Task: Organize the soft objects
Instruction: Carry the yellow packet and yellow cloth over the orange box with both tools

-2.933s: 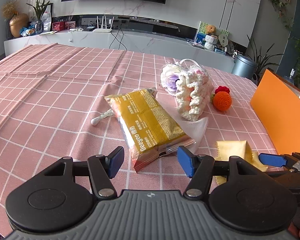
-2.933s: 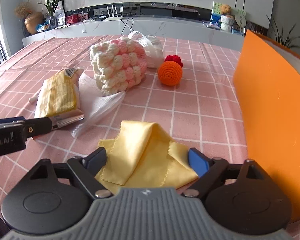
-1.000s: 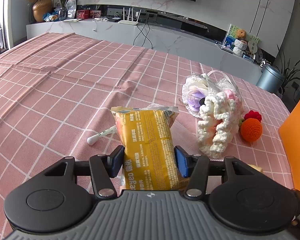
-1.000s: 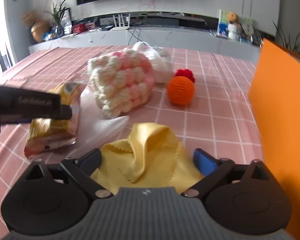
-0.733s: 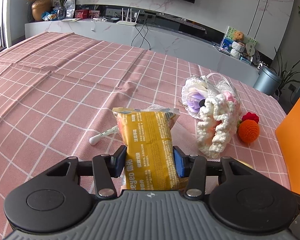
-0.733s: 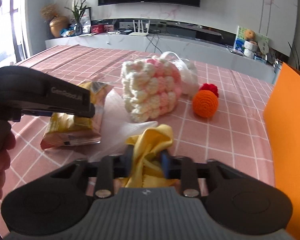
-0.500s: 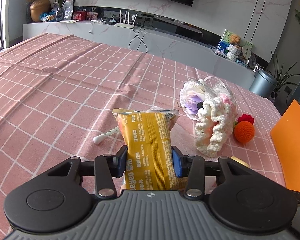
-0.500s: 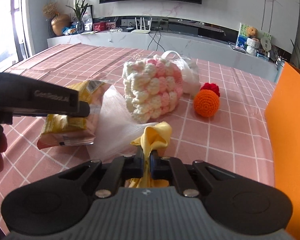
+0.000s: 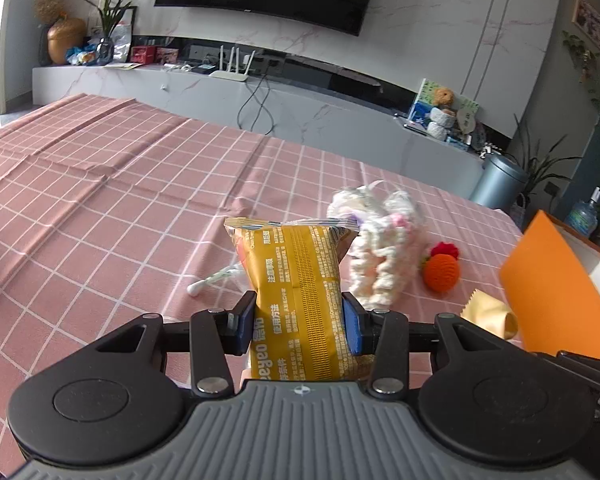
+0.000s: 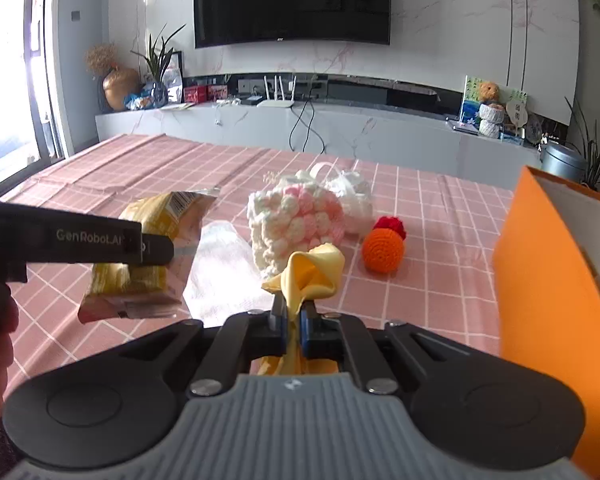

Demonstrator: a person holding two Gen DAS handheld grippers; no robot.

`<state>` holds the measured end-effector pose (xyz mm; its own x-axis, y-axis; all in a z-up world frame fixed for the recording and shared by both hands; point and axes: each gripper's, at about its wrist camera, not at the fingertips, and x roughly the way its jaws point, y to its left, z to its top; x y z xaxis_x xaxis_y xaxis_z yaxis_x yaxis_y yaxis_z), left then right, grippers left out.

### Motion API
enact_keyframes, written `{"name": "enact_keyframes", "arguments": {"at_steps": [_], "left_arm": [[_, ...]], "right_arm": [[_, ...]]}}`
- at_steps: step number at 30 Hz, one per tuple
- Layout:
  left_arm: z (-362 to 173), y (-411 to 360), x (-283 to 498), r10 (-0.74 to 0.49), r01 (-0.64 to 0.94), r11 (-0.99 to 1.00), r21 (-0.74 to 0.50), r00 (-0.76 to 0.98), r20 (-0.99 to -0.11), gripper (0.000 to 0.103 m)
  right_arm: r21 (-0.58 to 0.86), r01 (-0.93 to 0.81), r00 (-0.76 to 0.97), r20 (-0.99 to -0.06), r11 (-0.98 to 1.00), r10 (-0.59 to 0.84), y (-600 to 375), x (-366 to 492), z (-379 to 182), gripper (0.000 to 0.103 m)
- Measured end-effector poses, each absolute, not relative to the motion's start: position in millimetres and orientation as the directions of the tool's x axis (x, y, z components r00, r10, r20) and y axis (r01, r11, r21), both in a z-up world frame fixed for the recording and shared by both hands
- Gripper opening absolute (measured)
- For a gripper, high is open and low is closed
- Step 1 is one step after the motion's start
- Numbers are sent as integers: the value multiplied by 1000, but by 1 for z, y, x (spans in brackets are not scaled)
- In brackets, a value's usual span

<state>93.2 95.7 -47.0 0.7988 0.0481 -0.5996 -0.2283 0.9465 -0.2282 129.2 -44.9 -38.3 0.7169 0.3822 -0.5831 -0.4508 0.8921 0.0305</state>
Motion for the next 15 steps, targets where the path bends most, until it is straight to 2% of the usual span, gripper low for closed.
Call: {"name": "enact_keyframes", "arguments": {"at_steps": [15], "left_arm": [[4, 35, 74, -141, 6, 969, -247, 836, -531, 50]], "right_arm": [[30, -406, 792, -487, 914, 368, -111, 94, 23, 3]]}}
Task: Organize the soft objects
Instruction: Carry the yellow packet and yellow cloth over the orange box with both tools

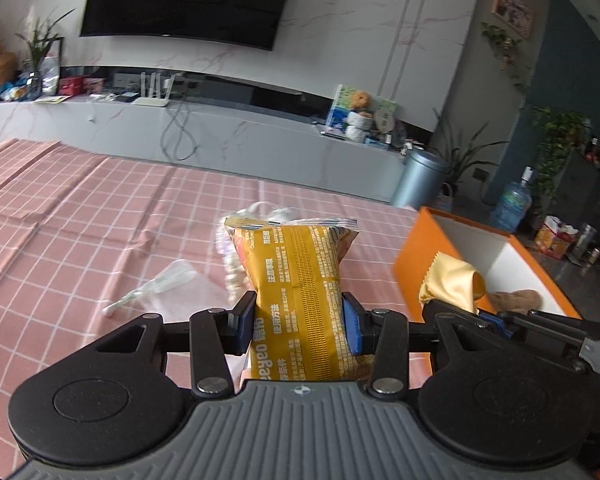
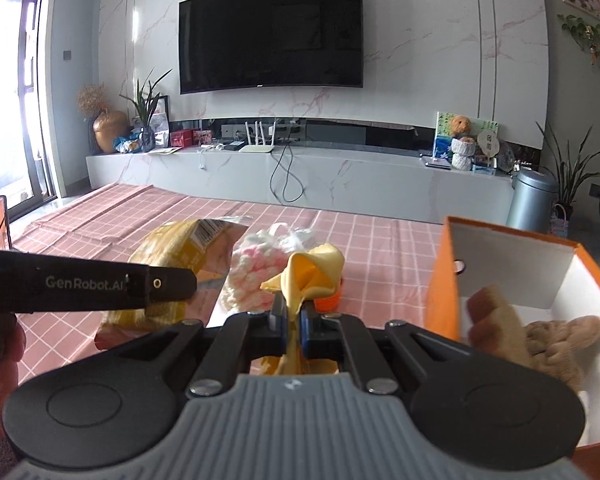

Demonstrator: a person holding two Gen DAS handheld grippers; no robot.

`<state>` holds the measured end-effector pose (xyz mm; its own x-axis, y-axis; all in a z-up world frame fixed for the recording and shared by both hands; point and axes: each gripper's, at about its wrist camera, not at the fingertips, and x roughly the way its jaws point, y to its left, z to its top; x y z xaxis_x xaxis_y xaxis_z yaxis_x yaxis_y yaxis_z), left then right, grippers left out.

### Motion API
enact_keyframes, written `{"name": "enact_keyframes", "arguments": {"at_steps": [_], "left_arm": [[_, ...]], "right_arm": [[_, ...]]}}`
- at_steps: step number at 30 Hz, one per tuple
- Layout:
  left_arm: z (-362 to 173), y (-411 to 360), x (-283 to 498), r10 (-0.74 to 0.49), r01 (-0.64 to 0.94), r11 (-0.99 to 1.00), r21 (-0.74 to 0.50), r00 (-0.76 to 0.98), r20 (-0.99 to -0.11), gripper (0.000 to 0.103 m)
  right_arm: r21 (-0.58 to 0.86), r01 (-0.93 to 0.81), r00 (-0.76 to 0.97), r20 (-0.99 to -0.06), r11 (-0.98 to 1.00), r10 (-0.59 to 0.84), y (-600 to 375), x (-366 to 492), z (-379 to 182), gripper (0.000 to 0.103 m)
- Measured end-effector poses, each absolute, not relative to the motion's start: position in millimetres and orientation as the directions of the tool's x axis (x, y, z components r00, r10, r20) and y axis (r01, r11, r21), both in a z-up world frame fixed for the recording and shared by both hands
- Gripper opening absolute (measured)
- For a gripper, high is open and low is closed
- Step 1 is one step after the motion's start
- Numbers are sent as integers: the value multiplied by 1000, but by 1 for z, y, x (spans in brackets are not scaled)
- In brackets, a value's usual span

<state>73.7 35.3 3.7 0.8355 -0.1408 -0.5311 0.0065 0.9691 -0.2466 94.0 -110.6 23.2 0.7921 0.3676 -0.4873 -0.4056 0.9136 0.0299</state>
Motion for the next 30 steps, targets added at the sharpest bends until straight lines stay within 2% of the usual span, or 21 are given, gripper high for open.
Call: {"name": "enact_keyframes", "arguments": {"at_steps": [8, 16, 26, 30], "left_arm": [[22, -5, 93, -297, 169, 944, -282, 806, -512, 50], [35, -43, 126, -489, 373, 872, -317, 701, -519, 50], [30, -104, 168, -585, 556, 787, -269, 533, -612, 50], [20, -133, 177, -575, 620, 753, -219, 458, -678, 50]], "right_arm": [[25, -365, 801, -501, 931, 327, -170, 95, 52, 3], [9, -306, 785, -563, 952, 258, -236, 106, 68, 3], [49, -274, 686, -690, 961, 231, -294, 134, 60, 4], [30, -277, 626, -753, 960, 204, -297, 148, 44, 4]]}}
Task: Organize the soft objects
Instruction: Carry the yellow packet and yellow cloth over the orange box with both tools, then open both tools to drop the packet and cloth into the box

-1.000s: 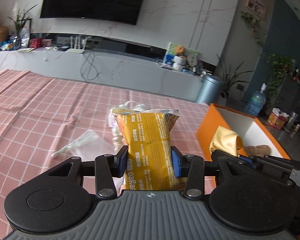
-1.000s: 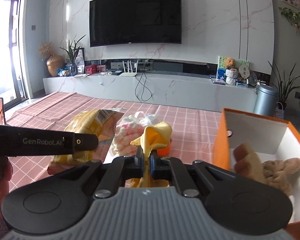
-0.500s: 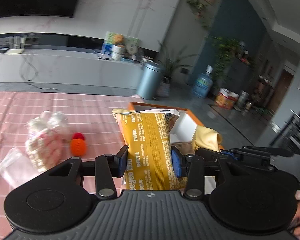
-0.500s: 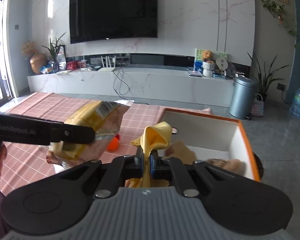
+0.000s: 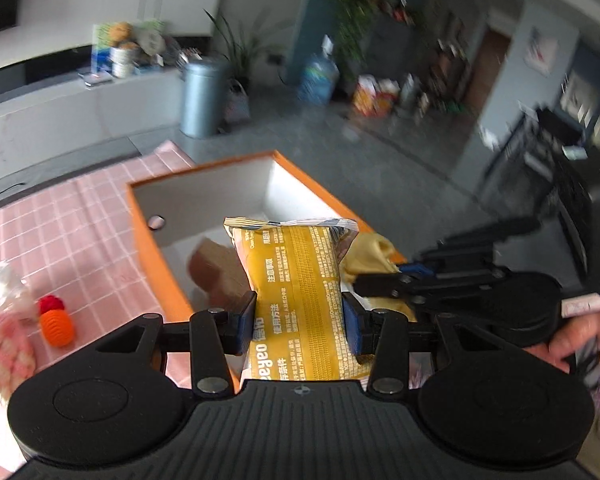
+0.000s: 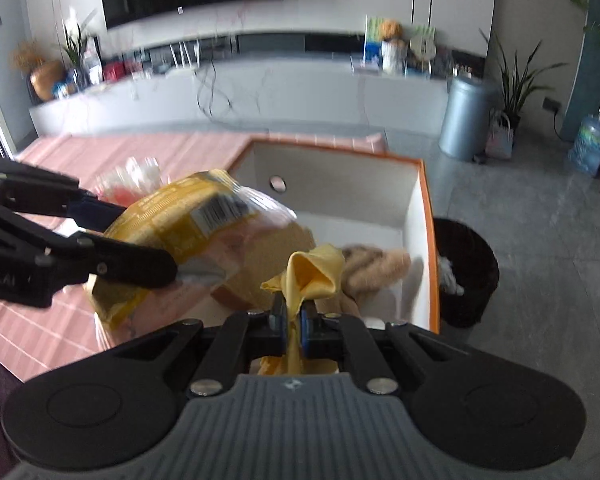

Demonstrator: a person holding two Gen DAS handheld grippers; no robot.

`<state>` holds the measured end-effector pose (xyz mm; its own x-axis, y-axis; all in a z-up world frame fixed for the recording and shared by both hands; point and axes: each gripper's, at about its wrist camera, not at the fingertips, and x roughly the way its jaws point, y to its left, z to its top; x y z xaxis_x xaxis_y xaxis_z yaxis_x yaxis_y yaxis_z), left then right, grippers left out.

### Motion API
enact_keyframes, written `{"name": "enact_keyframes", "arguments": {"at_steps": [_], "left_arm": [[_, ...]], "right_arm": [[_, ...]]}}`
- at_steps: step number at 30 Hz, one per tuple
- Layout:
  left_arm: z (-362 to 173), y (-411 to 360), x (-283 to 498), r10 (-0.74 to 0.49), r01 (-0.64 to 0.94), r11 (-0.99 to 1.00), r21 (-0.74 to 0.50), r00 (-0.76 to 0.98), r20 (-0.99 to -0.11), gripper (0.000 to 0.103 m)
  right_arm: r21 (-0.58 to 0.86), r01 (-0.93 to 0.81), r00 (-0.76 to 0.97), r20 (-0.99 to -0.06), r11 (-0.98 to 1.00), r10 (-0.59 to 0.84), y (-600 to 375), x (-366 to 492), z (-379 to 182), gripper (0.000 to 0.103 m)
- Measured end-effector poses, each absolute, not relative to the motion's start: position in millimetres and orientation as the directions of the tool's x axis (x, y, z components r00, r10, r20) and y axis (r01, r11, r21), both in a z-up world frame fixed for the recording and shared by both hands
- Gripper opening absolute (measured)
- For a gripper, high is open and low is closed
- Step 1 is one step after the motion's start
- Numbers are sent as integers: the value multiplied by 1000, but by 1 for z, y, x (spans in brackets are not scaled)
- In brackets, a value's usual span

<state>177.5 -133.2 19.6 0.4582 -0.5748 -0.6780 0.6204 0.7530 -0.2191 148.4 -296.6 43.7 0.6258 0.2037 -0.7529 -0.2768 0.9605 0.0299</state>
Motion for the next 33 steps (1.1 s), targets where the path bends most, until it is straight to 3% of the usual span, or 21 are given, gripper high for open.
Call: {"name": "enact_keyframes", "arguments": {"at_steps": [10, 21, 25, 31, 33], "left_arm": [[-12, -167, 192, -545, 722, 669, -177, 314, -778, 50], [-30, -198, 197, -428, 868, 492, 69, 310, -849, 50], [-37, -201, 198, -426, 882, 466, 65, 288, -858, 50], [-45, -206, 200, -397, 877, 475, 68, 282, -873, 52], [-44, -207, 198, -397, 873, 482, 70, 289, -871, 56]], "right_arm": [[15, -297, 505, -846, 955, 170, -309, 169, 21, 4], [27, -285, 422, -894, 958, 151, -313, 180, 8, 6], [36, -282, 400, -904, 959, 151, -312, 181, 7, 7], [21, -283, 386, -913, 959, 134, -309, 184, 3, 13], [17, -286, 389, -912, 958, 132, -308, 185, 3, 26]]}}
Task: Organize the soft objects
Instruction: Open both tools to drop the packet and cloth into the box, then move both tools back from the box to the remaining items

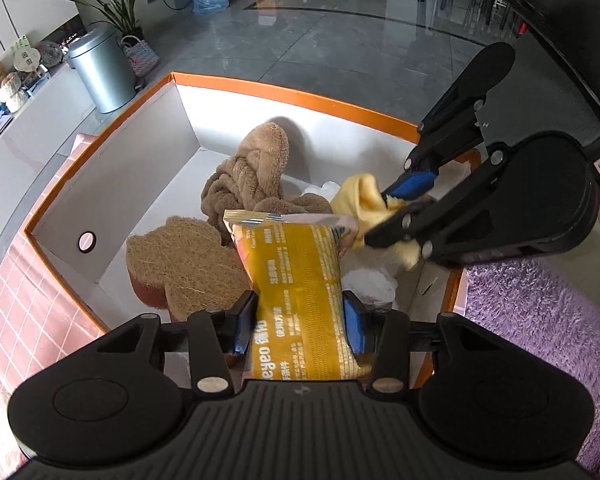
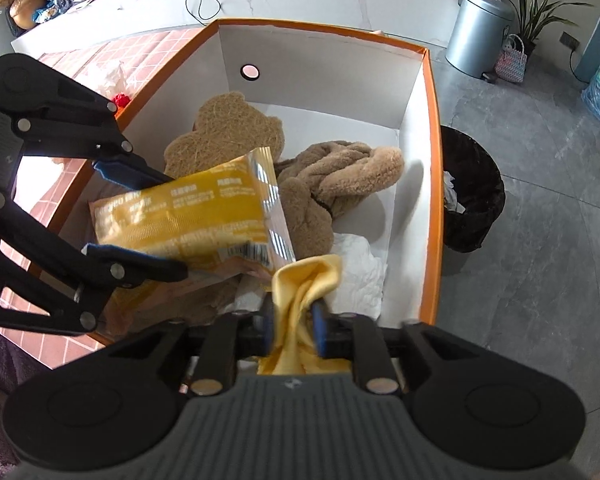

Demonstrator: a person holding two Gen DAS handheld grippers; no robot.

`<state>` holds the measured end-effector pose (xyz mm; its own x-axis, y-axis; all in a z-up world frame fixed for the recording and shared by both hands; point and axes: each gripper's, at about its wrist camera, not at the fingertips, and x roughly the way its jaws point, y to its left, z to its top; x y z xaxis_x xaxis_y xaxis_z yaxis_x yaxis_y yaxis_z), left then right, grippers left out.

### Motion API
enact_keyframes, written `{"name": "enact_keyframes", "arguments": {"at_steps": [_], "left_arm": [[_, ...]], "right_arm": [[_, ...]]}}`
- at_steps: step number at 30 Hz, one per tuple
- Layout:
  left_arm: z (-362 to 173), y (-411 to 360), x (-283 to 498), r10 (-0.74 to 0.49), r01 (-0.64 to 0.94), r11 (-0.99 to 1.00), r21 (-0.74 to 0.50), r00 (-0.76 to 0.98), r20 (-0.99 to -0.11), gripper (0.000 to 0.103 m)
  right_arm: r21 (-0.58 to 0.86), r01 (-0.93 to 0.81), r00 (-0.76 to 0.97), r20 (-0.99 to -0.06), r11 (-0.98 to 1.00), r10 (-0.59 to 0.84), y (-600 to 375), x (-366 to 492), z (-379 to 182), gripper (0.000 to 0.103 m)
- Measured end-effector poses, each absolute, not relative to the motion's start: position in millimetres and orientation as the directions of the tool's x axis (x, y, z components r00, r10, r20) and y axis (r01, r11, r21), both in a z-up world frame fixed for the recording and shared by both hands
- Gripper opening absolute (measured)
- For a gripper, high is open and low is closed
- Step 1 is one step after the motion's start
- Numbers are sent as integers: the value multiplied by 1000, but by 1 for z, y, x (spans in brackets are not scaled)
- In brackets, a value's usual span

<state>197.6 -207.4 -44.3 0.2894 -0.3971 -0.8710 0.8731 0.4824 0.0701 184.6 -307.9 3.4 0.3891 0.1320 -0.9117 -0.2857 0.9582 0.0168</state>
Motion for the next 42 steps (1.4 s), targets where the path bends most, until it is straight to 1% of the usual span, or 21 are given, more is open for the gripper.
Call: {"name": "enact_keyframes", "arguments": {"at_steps": [1, 3, 7, 8, 9, 10, 11, 13, 15, 16, 17, 20, 23, 28, 34, 36, 37, 38, 39, 42], "left_arm": [[-43, -208, 198, -401, 873, 484, 65, 287, -870, 58], [-39, -206, 195, -411, 874, 482, 53, 279, -868, 59], [-31, -202, 192, -437, 869, 492, 50, 296, -849, 58], [-27, -199, 191, -447, 868, 495, 40, 294, -845, 54], [-25, -198, 190, -457, 866, 499, 33, 295, -839, 45], [-25, -197, 189, -460, 865, 500, 31, 296, -837, 38], [-24, -197, 188, -461, 865, 500, 33, 299, -835, 37], [-25, -197, 185, -458, 861, 507, 38, 307, -834, 28], [-29, -198, 186, -445, 853, 521, 32, 304, -842, 24], [-32, -198, 186, -438, 848, 529, 27, 300, -847, 21], [-36, -198, 187, -428, 842, 539, 22, 296, -854, 20], [-44, -196, 190, -417, 823, 568, -6, 282, -864, 19], [-47, -194, 192, -410, 805, 593, -8, 294, -863, 19], [-43, -190, 192, -432, 794, 606, -43, 283, -856, 19], [-30, -179, 179, -474, 774, 631, -57, 326, -818, 21], [-25, -173, 172, -484, 763, 644, -54, 352, -801, 21], [-22, -168, 169, -491, 755, 653, -59, 363, -792, 21], [-18, -164, 166, -498, 743, 666, -64, 379, -780, 22], [-15, -158, 163, -504, 731, 679, -69, 396, -768, 22], [-4, -140, 153, -517, 691, 719, -80, 455, -725, 22]], "right_arm": [[14, -288, 392, -911, 957, 131, -308, 184, 4, 27], [4, -292, 399, -908, 956, 126, -307, 183, 6, 33], [-6, -293, 415, -902, 956, 121, -307, 181, 11, 34], [-8, -293, 419, -900, 956, 121, -307, 180, 12, 34], [-7, -294, 423, -898, 956, 123, -306, 179, 13, 34], [-5, -294, 424, -897, 956, 125, -306, 179, 13, 34], [-5, -294, 425, -897, 956, 126, -305, 178, 14, 33], [-9, -299, 426, -896, 954, 125, -303, 178, 13, 31], [-15, -297, 422, -899, 955, 118, -301, 178, 10, 21], [-14, -296, 417, -902, 955, 116, -301, 179, 9, 20], [-11, -296, 411, -904, 955, 117, -301, 180, 7, 15], [-8, -294, 395, -911, 956, 114, -300, 181, 1, 14], [-2, -293, 389, -914, 956, 118, -300, 181, -4, 13], [6, -289, 395, -910, 957, 124, -301, 178, -2, 13], [-11, -290, 451, -884, 957, 126, -299, 168, 14, 18], [-27, -291, 477, -871, 956, 121, -297, 163, 20, 25], [-38, -289, 493, -862, 956, 115, -296, 161, 24, 26], [-49, -285, 511, -853, 957, 108, -294, 158, 27, 30], [-60, -277, 532, -841, 959, 101, -293, 155, 31, 35], [-93, -248, 608, -790, 964, 80, -286, 145, 41, 42]]}}
